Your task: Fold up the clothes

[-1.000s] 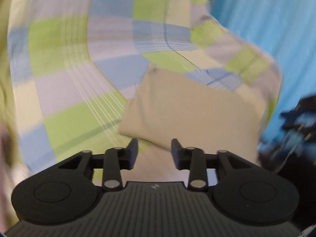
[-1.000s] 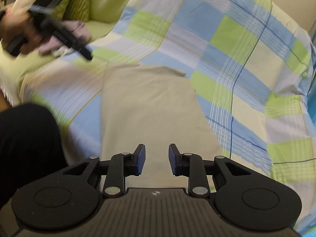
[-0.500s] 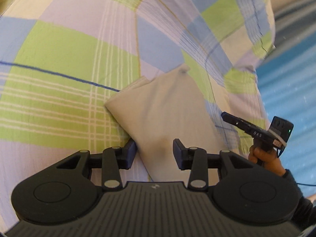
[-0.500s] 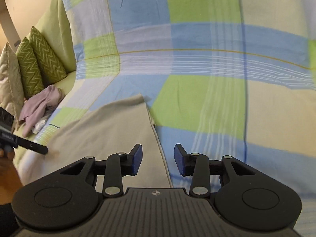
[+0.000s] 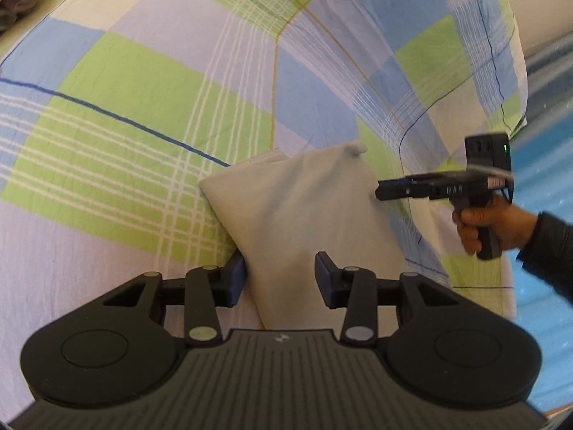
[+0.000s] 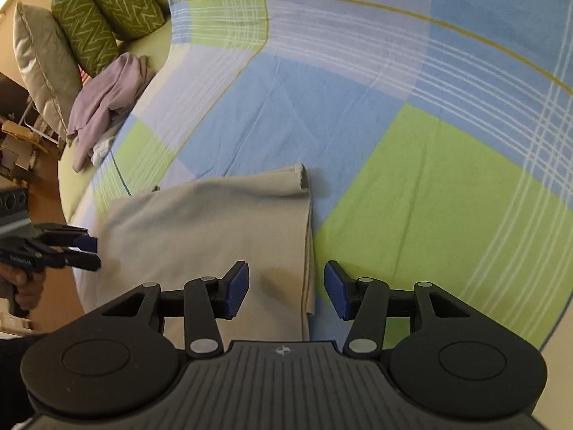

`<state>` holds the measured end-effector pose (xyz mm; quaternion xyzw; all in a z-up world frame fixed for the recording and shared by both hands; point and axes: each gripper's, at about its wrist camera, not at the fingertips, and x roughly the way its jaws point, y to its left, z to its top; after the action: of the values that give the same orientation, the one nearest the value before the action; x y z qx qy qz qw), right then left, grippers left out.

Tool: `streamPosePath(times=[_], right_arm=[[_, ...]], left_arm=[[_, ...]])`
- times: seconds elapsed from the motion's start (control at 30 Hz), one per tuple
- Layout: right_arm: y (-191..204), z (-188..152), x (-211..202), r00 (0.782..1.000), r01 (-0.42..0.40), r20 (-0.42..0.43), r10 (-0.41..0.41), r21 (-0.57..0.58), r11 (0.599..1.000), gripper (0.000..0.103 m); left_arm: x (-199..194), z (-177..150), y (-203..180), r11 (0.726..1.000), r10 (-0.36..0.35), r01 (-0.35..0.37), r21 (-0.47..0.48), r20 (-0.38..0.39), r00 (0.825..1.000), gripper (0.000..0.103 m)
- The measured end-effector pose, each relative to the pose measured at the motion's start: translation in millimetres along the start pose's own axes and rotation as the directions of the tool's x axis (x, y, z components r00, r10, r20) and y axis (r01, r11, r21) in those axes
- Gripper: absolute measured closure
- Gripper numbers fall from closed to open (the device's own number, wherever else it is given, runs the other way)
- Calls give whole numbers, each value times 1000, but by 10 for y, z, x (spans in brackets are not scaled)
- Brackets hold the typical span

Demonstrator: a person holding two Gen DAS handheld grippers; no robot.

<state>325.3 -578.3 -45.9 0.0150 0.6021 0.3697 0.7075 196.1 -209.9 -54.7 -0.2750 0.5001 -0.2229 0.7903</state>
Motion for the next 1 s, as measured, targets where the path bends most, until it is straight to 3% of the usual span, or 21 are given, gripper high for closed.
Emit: streamPosePath(times=[0.2,0.27,0.33,0.43,0.47,0.5,0.63,0.8,0.9,1.0], right_arm=[[-145,182,90,981,-143,-126,148,48,989,60],[-220,216,118,976,-164,-131,174,84,983,70],[-280,234,158,974,-172,-131,186,108,979,89],[-316,219,181,972,-180,-130,195,114,977,96],[-311,201,174,973,-179,-123,193,115,977,96],[-302,180,156,975,-179,-110,193,123,976,97],[-181,123,-79,976,-211,-12,216,159,964,98],[262,264,-817,974,-210,92,206,44,977,98],[530,347,-1436,959,-196,204,195,-14,980,98],[807,342,-2057,930,-168,321,181,-69,983,98]], left_arm=[[5,50,75,999,-33,32,-35,-20,999,66],[9,55,99,998,-48,47,-30,-25,999,66],[20,63,132,997,-65,64,-34,-26,998,67],[31,63,158,999,-47,47,-24,-25,999,83],[29,65,170,999,-29,28,-27,-27,999,95],[23,68,182,999,-20,19,-35,-29,999,100],[-57,118,9,999,-1,1,33,-16,1000,102],[-472,426,-469,990,-61,49,131,88,994,102],[-890,678,-839,979,-101,65,195,179,979,102],[-1307,864,-1193,960,-130,60,274,245,961,102]])
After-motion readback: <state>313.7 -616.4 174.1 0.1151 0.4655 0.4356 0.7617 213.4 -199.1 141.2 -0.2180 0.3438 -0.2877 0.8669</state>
